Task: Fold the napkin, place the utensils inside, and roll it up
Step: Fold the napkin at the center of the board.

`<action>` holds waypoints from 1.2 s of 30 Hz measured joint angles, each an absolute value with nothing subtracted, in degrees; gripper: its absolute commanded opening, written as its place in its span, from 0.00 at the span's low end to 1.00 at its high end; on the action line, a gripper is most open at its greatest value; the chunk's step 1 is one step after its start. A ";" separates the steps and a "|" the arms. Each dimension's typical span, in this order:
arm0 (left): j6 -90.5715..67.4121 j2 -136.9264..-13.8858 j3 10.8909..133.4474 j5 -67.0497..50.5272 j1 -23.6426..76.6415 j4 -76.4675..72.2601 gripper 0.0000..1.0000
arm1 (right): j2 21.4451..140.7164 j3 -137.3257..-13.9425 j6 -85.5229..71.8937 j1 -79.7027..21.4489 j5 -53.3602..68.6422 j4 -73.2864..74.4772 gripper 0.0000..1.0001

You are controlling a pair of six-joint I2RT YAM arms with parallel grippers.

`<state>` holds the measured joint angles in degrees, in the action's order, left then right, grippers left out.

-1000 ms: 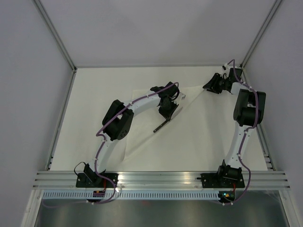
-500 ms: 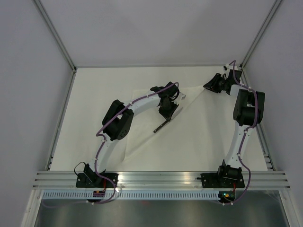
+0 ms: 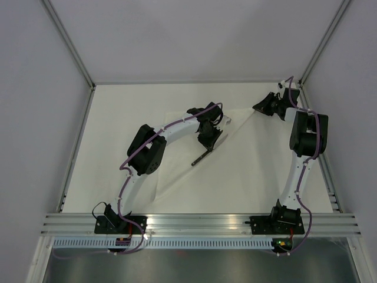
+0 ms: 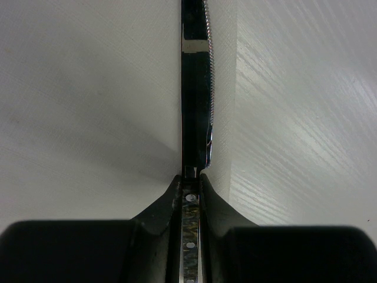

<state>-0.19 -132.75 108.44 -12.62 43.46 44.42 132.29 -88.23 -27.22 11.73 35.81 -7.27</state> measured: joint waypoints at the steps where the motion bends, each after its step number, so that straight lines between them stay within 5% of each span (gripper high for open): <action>1: -0.16 -132.75 108.44 -12.62 43.46 44.42 0.14 | 132.29 -87.94 -27.29 11.73 35.83 -7.40 0.16; 14: -0.19 -132.73 108.42 -12.67 43.46 44.40 0.19 | 126.93 -78.26 -27.29 11.60 41.12 -16.40 0.13; 25: -0.95 -132.29 108.18 -13.89 43.68 43.94 0.53 | 115.13 -77.47 -28.47 9.39 47.55 -22.87 0.13; 36: -4.73 -123.26 100.53 -13.61 43.13 38.15 0.59 | 113.14 -76.71 -27.11 6.52 52.82 -21.30 0.12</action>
